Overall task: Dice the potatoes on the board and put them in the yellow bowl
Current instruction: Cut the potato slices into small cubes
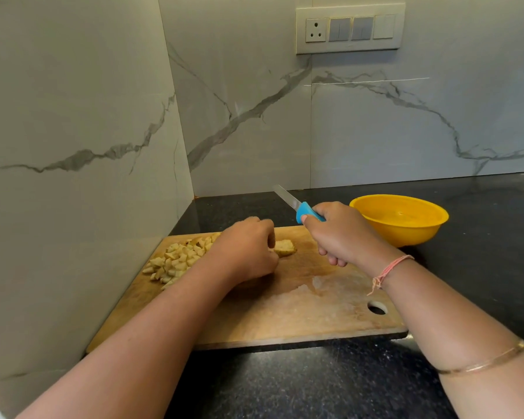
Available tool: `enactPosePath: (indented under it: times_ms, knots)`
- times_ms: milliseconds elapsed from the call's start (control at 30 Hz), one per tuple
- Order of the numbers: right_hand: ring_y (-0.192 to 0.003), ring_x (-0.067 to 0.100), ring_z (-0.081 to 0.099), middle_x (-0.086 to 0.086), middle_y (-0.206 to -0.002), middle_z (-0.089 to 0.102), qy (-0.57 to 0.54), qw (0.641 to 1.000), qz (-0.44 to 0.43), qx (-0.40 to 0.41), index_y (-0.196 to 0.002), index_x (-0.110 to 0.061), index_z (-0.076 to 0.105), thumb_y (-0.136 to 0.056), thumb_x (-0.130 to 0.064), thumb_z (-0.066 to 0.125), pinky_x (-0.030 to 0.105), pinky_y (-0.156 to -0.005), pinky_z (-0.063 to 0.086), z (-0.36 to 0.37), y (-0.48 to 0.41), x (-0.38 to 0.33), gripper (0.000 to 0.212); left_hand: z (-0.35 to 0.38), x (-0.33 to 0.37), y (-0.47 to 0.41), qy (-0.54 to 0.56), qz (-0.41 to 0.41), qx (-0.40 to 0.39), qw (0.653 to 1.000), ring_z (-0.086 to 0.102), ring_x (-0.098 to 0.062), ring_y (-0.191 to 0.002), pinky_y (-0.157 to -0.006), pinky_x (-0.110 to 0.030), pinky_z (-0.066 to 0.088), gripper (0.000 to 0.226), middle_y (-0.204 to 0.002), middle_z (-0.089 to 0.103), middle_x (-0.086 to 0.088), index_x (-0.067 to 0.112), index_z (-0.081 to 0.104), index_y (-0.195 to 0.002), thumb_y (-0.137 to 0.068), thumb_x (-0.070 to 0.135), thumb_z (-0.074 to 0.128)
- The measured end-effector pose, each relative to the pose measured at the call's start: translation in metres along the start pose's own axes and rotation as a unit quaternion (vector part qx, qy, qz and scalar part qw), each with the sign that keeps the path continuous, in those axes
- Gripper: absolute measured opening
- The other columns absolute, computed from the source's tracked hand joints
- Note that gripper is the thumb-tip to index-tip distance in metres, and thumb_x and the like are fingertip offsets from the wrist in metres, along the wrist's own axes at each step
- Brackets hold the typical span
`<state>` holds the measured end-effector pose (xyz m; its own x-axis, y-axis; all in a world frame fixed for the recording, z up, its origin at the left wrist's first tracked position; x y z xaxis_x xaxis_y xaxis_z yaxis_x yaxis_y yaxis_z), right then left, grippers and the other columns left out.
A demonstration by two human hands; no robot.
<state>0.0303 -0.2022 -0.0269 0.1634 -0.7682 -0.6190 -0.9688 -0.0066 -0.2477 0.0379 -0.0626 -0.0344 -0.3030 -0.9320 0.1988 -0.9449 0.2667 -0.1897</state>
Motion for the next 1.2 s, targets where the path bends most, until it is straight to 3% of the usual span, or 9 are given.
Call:
enactPosePath:
  times_ms: [100,200,333,533,733,833,1000,1100,1200]
  knots:
    - [-0.047,0.010,0.053,0.001,-0.070,0.057,-0.005,1.000,-0.006,0.007,-0.137,-0.017,0.043,-0.100,-0.035,0.038,0.019,-0.042,0.042,-0.002,0.000,-0.001,0.041,0.000,0.003,-0.002,0.021,0.009,0.029,0.999,0.052,-0.012,-0.107,-0.090,-0.027,0.047,0.039,-0.126,0.051,0.004,0.026,0.049,-0.127,-0.091,0.035,0.059]
    - [-0.048,0.010,0.053,0.000,-0.071,0.056,-0.007,1.000,-0.002,0.009,-0.138,-0.018,0.041,-0.100,-0.035,0.038,0.019,-0.042,0.042,-0.001,0.000,-0.001,0.042,0.017,0.014,-0.008,0.011,0.046,-0.038,0.998,0.050,-0.016,-0.121,-0.100,-0.030,0.044,0.046,-0.140,0.049,0.001,0.025,0.043,-0.141,-0.096,0.034,0.052]
    - [-0.049,0.010,0.053,0.000,-0.073,0.055,-0.006,1.000,0.001,0.013,-0.139,-0.018,0.041,-0.100,-0.035,0.038,0.019,-0.042,0.043,-0.003,-0.001,0.001,0.042,0.017,0.021,-0.013,-0.005,0.071,-0.059,0.996,0.053,-0.015,-0.110,-0.093,-0.025,0.045,0.034,-0.128,0.053,-0.002,0.023,0.054,-0.132,-0.098,0.025,0.049]
    - [-0.049,0.010,0.054,0.001,-0.072,0.056,-0.004,1.000,0.002,0.013,-0.138,-0.018,0.042,-0.100,-0.036,0.038,0.019,-0.044,0.045,-0.004,-0.001,0.001,0.042,0.007,0.012,-0.005,0.006,0.061,-0.077,0.995,0.053,-0.012,-0.097,-0.082,-0.022,0.049,0.026,-0.115,0.050,0.001,0.027,0.056,-0.119,-0.093,0.026,0.056]
    - [-0.049,0.010,0.054,0.000,-0.073,0.056,-0.005,1.000,0.003,0.020,-0.137,-0.018,0.042,-0.100,-0.035,0.038,0.019,-0.044,0.044,-0.004,0.000,0.001,0.041,-0.015,-0.005,-0.002,0.033,0.024,-0.013,0.999,0.056,-0.010,-0.095,-0.080,-0.023,0.049,0.020,-0.110,0.060,0.003,0.024,0.062,-0.110,-0.091,0.020,0.063]
    - [-0.049,0.010,0.054,0.000,-0.072,0.056,-0.008,1.000,0.003,0.022,-0.136,-0.018,0.043,-0.100,-0.035,0.038,0.019,-0.044,0.044,-0.005,-0.001,0.002,0.041,-0.023,-0.010,-0.002,0.069,0.019,0.007,0.997,0.057,-0.005,-0.080,-0.069,-0.015,0.044,0.016,-0.099,0.064,0.005,0.020,0.067,-0.107,-0.092,0.021,0.062]
    - [-0.049,0.010,0.053,0.000,-0.071,0.055,-0.008,1.000,0.001,0.019,-0.137,-0.018,0.043,-0.100,-0.035,0.038,0.019,-0.043,0.043,-0.004,-0.001,0.001,0.041,-0.023,-0.012,-0.001,0.071,0.008,0.001,0.997,0.052,-0.007,-0.074,-0.059,-0.016,0.037,0.026,-0.091,0.062,0.005,0.016,0.069,-0.109,-0.094,0.032,0.055]
    - [-0.049,0.010,0.054,0.000,-0.072,0.056,-0.006,1.000,0.000,0.018,-0.137,-0.018,0.043,-0.100,-0.035,0.038,0.018,-0.042,0.042,-0.004,-0.001,0.002,0.041,-0.020,-0.012,0.000,0.085,0.016,-0.044,0.995,0.058,-0.008,-0.100,-0.076,-0.017,0.044,0.031,-0.112,0.064,0.005,0.021,0.065,-0.116,-0.089,0.036,0.061]
    - [-0.049,0.010,0.054,0.000,-0.073,0.056,-0.003,1.000,-0.002,0.017,-0.137,-0.018,0.042,-0.100,-0.035,0.038,0.018,-0.042,0.041,-0.003,-0.001,0.002,0.041,-0.007,-0.010,0.007,0.085,0.025,-0.166,0.982,0.050,-0.012,-0.120,-0.098,-0.028,0.042,0.050,-0.130,0.055,0.008,0.028,0.055,-0.127,-0.080,0.036,0.072]
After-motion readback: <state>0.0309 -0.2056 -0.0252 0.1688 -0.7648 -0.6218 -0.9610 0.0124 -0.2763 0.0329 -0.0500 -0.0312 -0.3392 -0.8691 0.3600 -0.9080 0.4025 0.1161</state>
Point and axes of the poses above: each hand's wrist, its own y-axis away from the middle knuckle, its own z-axis out of the palm, x = y × z, the point moved 6 cm from there along -y, towards the middle knuckle
